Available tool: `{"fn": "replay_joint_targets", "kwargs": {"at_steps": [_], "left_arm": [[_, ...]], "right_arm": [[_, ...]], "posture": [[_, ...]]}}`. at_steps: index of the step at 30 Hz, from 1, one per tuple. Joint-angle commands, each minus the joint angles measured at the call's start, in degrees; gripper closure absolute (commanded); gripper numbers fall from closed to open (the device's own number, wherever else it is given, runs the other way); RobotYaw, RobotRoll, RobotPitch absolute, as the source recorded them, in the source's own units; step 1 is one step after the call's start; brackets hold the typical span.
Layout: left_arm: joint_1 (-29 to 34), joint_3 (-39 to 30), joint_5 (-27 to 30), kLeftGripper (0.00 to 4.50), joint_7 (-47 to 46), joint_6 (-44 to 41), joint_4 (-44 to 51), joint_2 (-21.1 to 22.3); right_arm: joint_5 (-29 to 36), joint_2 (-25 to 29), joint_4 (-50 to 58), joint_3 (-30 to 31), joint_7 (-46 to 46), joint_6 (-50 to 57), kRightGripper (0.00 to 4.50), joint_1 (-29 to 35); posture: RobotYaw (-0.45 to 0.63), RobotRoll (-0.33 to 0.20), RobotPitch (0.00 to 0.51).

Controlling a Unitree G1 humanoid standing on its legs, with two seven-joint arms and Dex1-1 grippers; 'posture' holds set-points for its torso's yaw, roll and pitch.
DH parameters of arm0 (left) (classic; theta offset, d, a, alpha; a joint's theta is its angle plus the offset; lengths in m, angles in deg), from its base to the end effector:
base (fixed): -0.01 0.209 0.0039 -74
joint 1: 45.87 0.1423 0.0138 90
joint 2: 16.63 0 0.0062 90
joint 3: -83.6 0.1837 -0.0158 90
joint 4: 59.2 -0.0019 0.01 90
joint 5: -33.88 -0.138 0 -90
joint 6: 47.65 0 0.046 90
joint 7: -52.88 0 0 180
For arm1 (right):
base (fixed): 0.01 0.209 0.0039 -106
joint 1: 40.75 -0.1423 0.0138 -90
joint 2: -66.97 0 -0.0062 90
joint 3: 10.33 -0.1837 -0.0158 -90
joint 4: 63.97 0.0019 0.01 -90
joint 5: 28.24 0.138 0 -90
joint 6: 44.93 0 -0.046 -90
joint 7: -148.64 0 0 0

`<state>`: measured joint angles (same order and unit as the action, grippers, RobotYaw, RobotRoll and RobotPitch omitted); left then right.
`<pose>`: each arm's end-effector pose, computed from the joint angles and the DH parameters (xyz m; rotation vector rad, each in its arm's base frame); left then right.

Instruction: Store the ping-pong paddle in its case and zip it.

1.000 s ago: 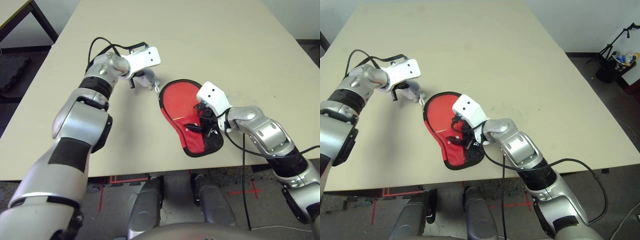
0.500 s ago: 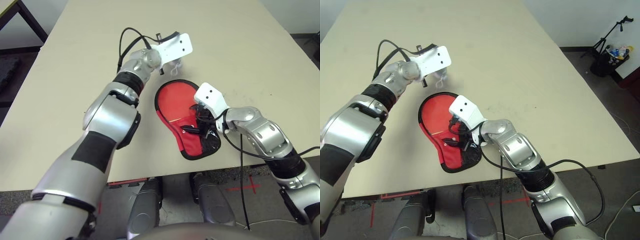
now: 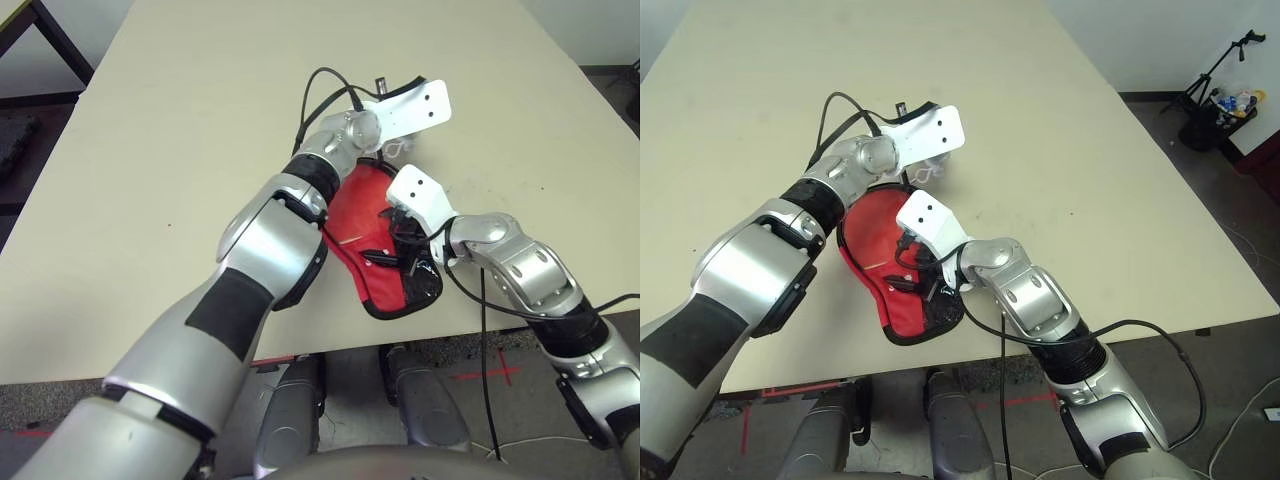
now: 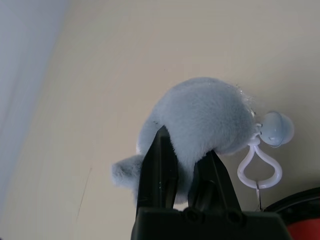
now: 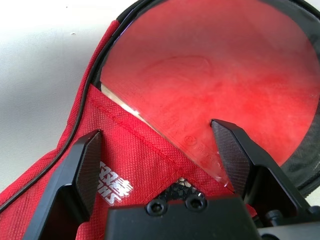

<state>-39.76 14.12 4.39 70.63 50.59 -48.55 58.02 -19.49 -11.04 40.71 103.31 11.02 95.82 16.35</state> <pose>0.3691 0.0328 0.2219 1.1263 -0.1296 -0.6674 0.2621 -0.1282 0.1594 -0.4943 0.3913 1.0305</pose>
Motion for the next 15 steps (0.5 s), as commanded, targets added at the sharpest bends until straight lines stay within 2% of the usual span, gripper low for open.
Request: {"fn": "replay_joint_targets", "kwargs": {"at_steps": [1, 6, 10, 15], "left_arm": [[-1.7, -0.9, 0.6, 4.36, 0.3, 2.0, 0.8, -1.4], [-1.8, -3.2, 2.4, 4.36, 2.1, 1.3, 0.9, 0.7], [-3.2, -6.3, 5.4, 3.04, 8.0, 1.9, 1.7, 3.5], [-4.3, -9.7, 9.8, 1.32, 20.4, 2.1, 3.5, 8.8]], "right_arm": [[-0.7, -0.7, -5.0, 4.1, 0.7, 1.7, 0.0, 2.2], [-1.1, -1.1, -5.9, 3.9, 0.9, 0.9, 0.0, 2.0], [-1.2, -1.0, -6.4, 3.5, 1.1, 0.5, 0.0, 2.0], [-1.2, -1.0, -7.0, 3.0, 1.3, 0.2, 0.0, 1.8]], "posture": [[-0.11, 0.0, 0.22], [-0.09, 0.0, 0.212], [-0.07, 0.0, 0.207], [-0.05, 0.0, 0.204]]}}
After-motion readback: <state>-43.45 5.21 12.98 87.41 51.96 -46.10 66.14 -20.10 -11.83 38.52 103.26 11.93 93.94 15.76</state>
